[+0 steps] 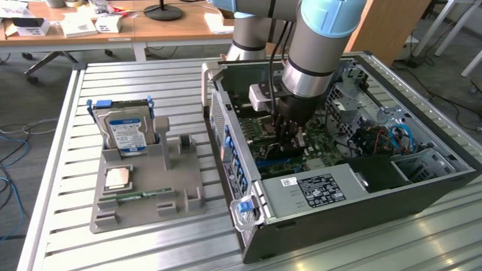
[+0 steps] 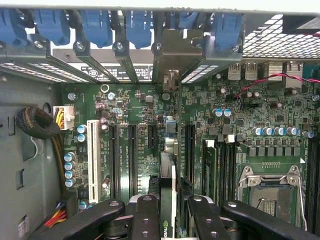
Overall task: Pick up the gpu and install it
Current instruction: 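Insert the gpu into the slot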
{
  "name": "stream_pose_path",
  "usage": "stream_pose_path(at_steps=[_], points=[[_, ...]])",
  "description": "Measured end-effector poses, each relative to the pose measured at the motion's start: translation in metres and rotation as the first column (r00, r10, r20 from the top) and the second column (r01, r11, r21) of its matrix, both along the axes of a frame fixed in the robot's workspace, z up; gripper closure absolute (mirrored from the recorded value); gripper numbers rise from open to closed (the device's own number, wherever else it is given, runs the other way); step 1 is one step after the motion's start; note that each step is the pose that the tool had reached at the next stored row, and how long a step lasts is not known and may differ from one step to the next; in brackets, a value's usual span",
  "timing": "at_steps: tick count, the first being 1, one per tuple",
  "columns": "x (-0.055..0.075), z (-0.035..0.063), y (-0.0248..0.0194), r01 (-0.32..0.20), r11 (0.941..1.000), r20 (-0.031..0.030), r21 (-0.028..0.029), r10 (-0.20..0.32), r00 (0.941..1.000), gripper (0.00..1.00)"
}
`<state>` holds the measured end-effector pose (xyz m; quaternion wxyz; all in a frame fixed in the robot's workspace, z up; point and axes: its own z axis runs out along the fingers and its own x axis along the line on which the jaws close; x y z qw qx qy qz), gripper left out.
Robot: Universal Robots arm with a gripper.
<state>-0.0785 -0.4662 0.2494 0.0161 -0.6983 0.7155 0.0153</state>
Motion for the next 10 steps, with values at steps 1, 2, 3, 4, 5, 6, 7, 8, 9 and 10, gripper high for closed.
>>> stream_pose_path(at_steps=[1, 2, 3, 4, 5, 6, 7, 8, 9, 10], points=[[0.0000, 0.0000, 0.0000, 0.000, 1.0000, 0.0000, 0.0000, 0.000, 1.0000, 0.73], [0.0000, 0.0000, 0.0000, 0.000, 1.0000, 0.0000, 0.0000, 0.000, 1.0000, 0.73], [0.0000, 0.0000, 0.0000, 0.000, 1.0000, 0.0000, 0.0000, 0.000, 1.0000, 0.73], [0.0000, 0.0000, 0.0000, 0.000, 1.0000, 0.0000, 0.0000, 0.000, 1.0000, 0.73], [0.0000, 0.0000, 0.0000, 0.000, 1.0000, 0.0000, 0.0000, 0.000, 1.0000, 0.73], [0.0000, 0.0000, 0.0000, 0.000, 1.0000, 0.0000, 0.0000, 0.000, 1.0000, 0.73], [0.0000, 0.0000, 0.0000, 0.000, 1.0000, 0.0000, 0.0000, 0.000, 1.0000, 0.73], [0.0000, 0.0000, 0.0000, 0.000, 1.0000, 0.0000, 0.0000, 0.000, 1.0000, 0.73], [0.0000, -0.0001, 0.0000, 0.000, 1.0000, 0.0000, 0.0000, 0.000, 1.0000, 0.73], [0.0000, -0.0002, 0.0000, 0.000, 1.0000, 0.0000, -0.0001, 0.000, 1.0000, 0.73]])
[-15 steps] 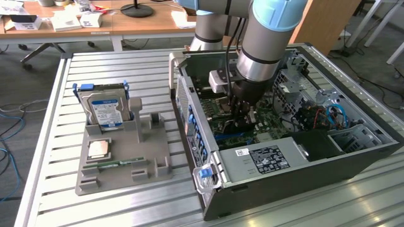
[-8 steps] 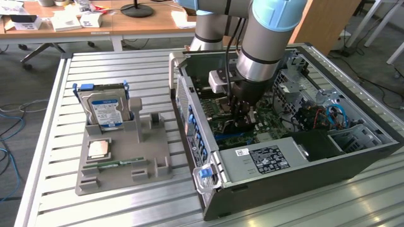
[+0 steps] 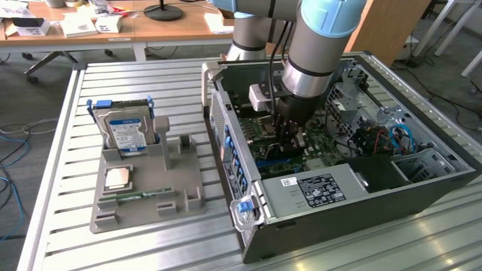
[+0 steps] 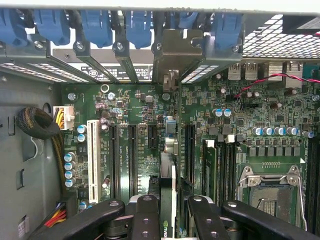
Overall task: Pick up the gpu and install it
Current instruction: 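Insert the gpu into the slot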
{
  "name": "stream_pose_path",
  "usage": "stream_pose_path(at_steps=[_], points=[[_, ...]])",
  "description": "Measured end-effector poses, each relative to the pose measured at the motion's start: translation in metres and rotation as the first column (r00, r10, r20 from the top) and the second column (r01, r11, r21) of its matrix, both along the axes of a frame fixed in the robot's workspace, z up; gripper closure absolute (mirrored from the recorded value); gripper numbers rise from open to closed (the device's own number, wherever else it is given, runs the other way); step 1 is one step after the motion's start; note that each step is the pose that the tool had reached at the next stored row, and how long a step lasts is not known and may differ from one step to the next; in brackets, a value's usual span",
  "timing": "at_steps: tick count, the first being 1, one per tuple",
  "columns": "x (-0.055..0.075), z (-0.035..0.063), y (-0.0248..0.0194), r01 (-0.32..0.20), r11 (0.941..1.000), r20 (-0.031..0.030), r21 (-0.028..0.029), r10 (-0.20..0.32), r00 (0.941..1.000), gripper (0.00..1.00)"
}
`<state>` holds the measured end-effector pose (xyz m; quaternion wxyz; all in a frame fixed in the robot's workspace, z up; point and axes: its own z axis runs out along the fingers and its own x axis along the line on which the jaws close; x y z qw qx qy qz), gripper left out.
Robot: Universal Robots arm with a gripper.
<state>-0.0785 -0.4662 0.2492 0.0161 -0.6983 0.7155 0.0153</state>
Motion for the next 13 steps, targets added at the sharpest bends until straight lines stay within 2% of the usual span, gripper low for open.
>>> stream_pose_path(at_steps=[7, 13], points=[[0.0000, -0.0021, 0.0001, 0.000, 1.0000, 0.0001, 0.0001, 0.000, 1.0000, 0.73], [0.0000, -0.0037, 0.0001, 0.000, 1.0000, -0.0001, -0.0027, 0.000, 1.0000, 0.73]])
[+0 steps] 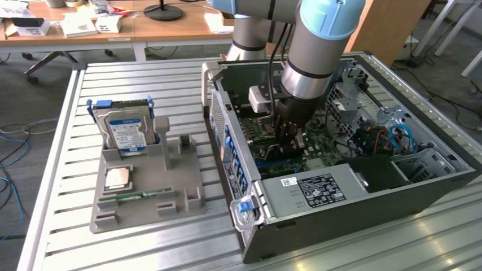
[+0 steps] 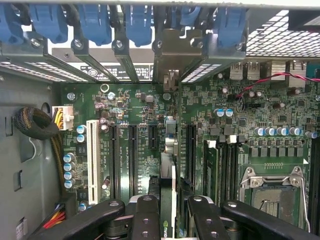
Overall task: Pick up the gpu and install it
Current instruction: 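Insert the gpu into the slot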
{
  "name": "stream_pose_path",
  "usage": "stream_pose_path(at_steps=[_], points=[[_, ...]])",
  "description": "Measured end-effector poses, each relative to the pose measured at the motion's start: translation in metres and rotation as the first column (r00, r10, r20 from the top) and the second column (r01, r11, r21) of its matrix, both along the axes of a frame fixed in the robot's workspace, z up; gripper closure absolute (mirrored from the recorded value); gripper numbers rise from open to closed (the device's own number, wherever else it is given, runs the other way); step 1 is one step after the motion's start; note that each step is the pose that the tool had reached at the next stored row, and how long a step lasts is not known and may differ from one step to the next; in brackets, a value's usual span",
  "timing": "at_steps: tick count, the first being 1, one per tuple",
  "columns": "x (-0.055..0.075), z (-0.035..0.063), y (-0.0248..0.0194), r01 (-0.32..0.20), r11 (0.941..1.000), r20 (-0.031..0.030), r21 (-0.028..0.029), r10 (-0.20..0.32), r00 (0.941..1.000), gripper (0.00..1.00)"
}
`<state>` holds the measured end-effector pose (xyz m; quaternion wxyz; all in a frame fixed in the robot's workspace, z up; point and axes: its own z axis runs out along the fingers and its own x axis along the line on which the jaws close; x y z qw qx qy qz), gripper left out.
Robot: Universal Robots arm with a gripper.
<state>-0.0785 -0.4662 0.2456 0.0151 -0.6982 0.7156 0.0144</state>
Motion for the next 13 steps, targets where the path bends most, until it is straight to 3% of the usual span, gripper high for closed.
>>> stream_pose_path(at_steps=[5, 9, 13], points=[[0.0000, -0.0004, 0.0001, 0.000, 1.0000, 0.0002, -0.0002, 0.000, 1.0000, 0.73], [0.0000, -0.0005, 0.0007, 0.000, 1.0000, 0.0001, -0.0068, 0.000, 1.0000, 0.73], [0.0000, -0.0004, 0.0020, 0.000, 1.0000, 0.0001, -0.0077, 0.000, 1.0000, 0.73]])
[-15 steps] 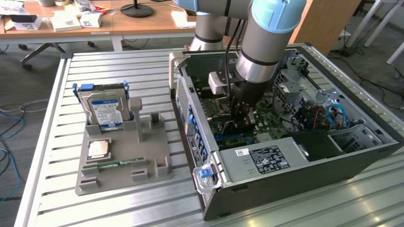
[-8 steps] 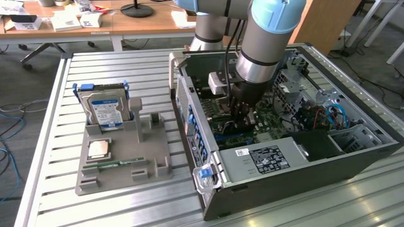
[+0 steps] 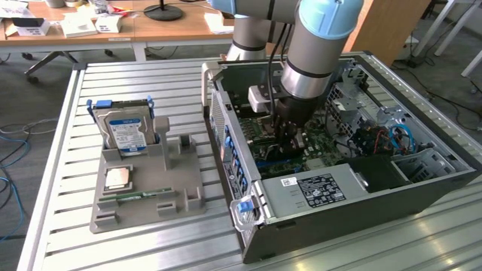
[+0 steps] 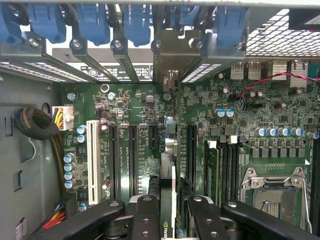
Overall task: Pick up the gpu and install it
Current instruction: 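Insert the gpu into the slot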
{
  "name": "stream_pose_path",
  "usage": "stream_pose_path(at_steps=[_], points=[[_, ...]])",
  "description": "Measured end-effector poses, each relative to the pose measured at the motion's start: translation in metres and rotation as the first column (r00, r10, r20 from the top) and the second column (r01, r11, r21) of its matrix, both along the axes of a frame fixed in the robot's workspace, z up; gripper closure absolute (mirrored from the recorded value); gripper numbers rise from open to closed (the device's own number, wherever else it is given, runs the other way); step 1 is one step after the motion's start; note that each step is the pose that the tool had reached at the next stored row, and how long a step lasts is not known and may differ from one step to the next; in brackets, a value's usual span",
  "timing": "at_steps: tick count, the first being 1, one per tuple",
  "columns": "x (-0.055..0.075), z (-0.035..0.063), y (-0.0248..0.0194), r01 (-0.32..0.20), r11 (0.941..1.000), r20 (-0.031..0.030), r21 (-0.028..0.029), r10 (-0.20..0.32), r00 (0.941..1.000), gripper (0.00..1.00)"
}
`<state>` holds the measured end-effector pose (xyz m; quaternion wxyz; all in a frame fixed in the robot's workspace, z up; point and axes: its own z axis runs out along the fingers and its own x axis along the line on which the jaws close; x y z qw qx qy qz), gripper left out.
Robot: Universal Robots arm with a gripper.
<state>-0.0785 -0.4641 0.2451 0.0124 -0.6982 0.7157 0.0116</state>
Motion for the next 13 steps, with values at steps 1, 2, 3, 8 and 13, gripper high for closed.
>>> stream_pose_path(at_steps=[1, 2, 3, 8, 13], points=[[0.0000, 0.0000, 0.0003, 0.000, 1.0000, 0.0000, 0.0001, 0.000, 1.0000, 0.73], [0.0000, 0.0000, 0.0005, 0.001, 1.0000, 0.0000, 0.0001, -0.001, 1.0000, 0.73], [0.0000, 0.0000, 0.0005, 0.001, 1.0000, 0.0000, 0.0001, -0.001, 1.0000, 0.73], [0.0000, -0.0009, 0.0006, 0.026, 0.9997, 0.0000, -0.0007, -0.026, 0.9997, 0.73], [0.0000, -0.0014, 0.0006, 0.039, 0.9992, 0.0000, -0.0008, -0.039, 0.9992, 0.73]])
